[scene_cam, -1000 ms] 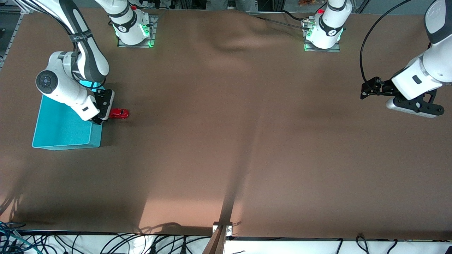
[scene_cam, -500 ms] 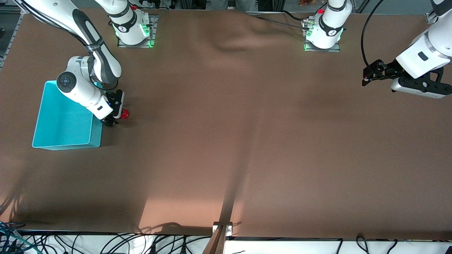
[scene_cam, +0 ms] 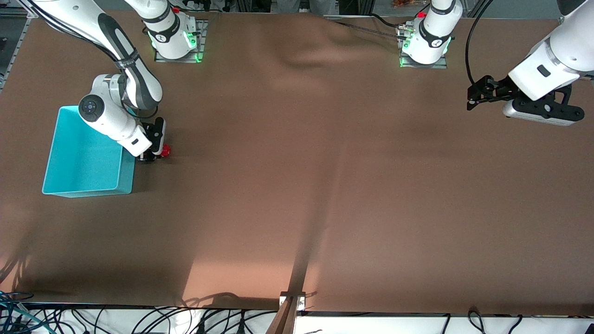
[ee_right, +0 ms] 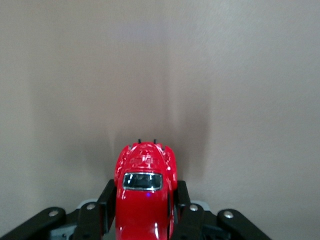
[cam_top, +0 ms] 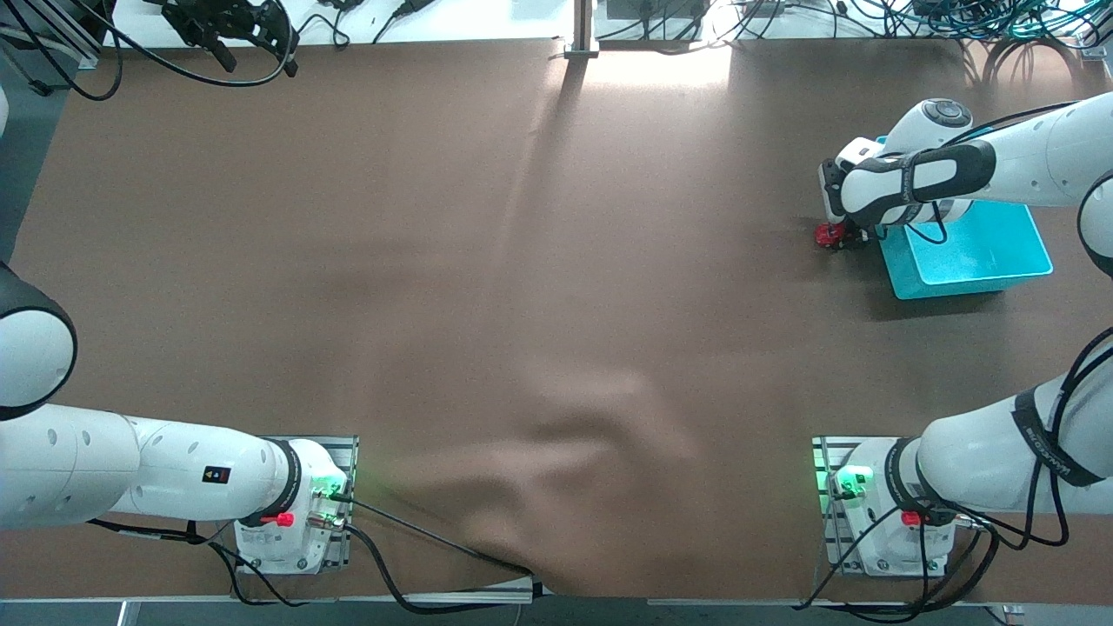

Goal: Wind red beetle toy and store in blue box

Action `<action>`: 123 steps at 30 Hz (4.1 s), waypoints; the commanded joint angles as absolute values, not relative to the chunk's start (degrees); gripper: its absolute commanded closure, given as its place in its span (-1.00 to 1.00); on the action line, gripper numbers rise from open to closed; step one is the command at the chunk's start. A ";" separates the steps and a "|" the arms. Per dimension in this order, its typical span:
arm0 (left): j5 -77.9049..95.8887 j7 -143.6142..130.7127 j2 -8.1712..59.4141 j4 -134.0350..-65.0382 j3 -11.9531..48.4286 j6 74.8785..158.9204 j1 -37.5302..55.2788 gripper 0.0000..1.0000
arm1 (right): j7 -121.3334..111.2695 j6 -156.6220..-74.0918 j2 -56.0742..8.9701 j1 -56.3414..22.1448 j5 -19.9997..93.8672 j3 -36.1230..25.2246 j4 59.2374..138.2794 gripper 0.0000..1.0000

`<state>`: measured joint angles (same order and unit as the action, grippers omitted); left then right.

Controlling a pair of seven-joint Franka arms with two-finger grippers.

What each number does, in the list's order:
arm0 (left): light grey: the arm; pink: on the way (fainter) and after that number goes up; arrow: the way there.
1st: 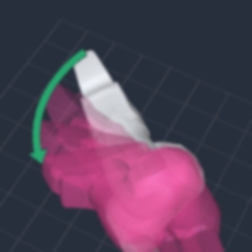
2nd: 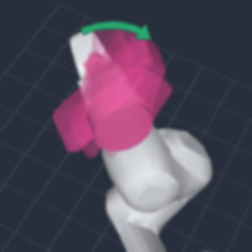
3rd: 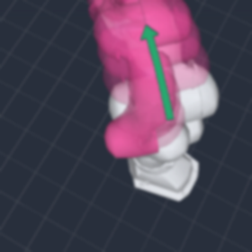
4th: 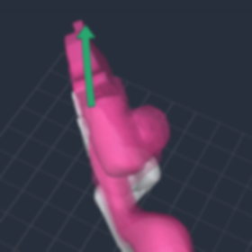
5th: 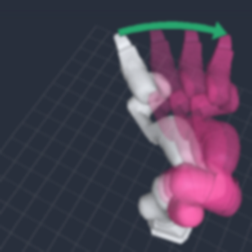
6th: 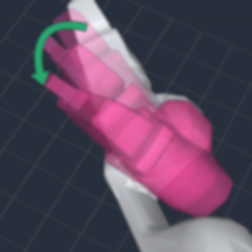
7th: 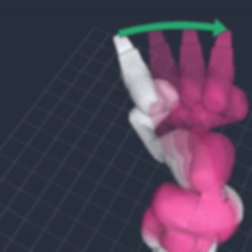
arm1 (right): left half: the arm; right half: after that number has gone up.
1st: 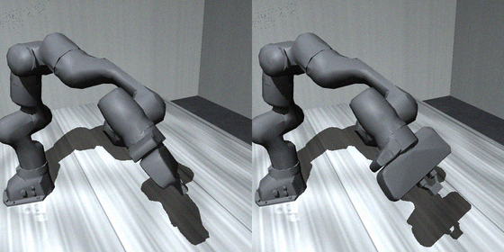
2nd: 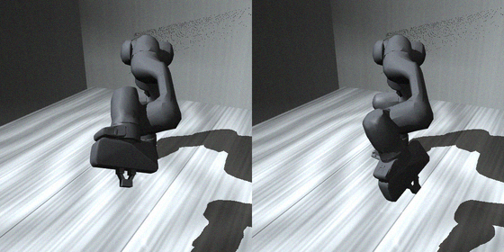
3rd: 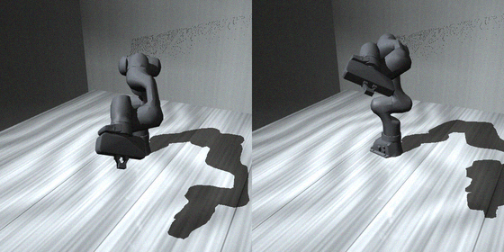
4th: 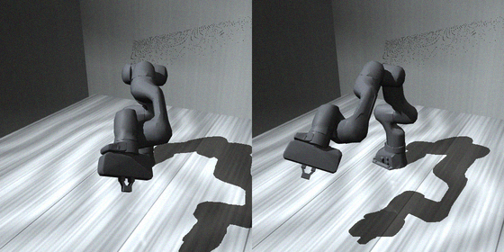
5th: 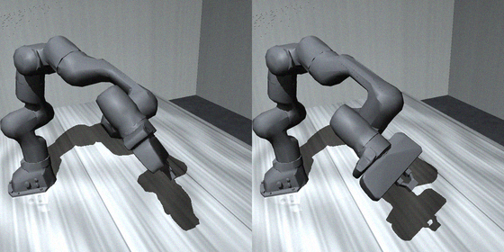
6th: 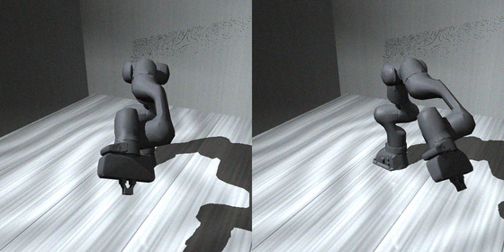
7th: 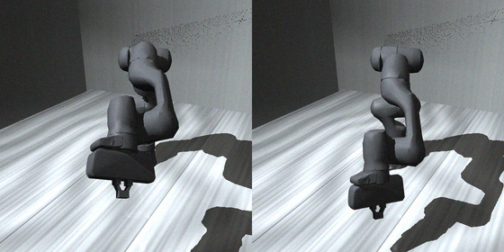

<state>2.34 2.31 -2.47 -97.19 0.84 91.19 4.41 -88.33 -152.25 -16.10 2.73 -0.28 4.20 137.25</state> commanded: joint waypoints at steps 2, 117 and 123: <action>2.02 2.46 -1.58 -95.01 3.60 89.74 1.67 -1.00 | -88.94 -133.51 -11.78 2.90 0.00 4.40 125.40 0.55; 1.05 3.34 2.20 -87.80 3.16 85.87 1.49 -1.00 | -50.76 -82.62 -16.70 -1.31 9.15 -12.48 80.25 -1.00; 1.05 3.25 2.20 -87.80 3.16 85.87 1.58 -1.00 | -28.86 -81.74 -14.50 -3.51 8.53 -12.48 80.24 -1.00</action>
<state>2.11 2.59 1.28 -89.85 2.96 87.38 1.49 -45.49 -83.73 -16.09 -2.07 10.14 -12.52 80.98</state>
